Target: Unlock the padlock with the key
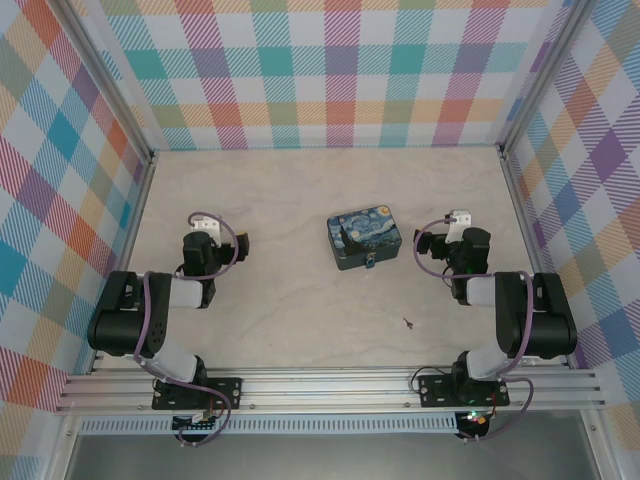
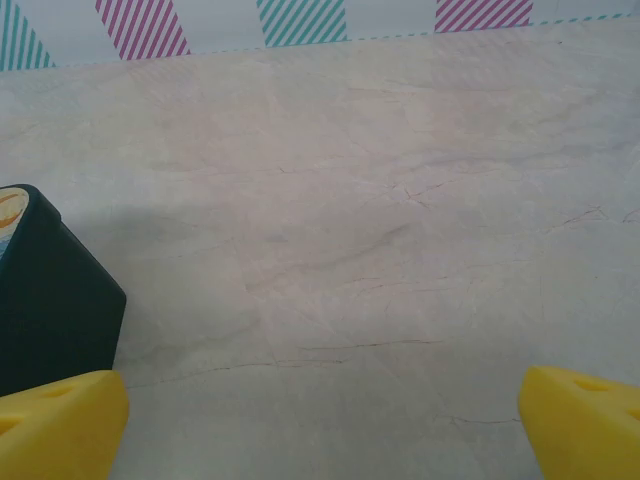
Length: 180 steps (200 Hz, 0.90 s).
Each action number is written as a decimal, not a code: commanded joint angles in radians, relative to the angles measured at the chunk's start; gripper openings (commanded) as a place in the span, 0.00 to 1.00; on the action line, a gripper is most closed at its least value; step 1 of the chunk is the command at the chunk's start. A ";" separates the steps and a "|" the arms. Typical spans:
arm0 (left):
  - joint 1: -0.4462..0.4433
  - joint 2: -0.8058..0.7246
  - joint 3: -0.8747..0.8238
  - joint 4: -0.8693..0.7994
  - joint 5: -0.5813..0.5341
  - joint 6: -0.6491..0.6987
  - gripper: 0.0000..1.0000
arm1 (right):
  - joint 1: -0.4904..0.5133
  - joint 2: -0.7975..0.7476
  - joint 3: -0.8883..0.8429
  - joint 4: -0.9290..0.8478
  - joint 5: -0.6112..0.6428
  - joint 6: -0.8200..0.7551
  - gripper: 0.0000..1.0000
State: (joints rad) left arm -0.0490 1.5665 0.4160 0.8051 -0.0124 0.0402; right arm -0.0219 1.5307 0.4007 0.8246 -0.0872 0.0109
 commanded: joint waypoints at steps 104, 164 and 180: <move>0.003 0.001 0.012 -0.007 -0.009 -0.012 1.00 | 0.005 0.005 0.013 0.001 0.003 0.001 1.00; 0.000 -0.122 0.072 -0.199 -0.073 -0.032 0.99 | 0.005 -0.133 0.023 -0.134 0.050 0.021 1.00; -0.005 -0.202 0.094 -0.282 -0.098 -0.037 0.99 | 0.005 -0.226 0.065 -0.297 0.052 0.044 1.00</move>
State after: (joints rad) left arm -0.0502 1.4899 0.4515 0.6525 -0.0612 0.0185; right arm -0.0219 1.4334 0.4026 0.7124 -0.0532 0.0216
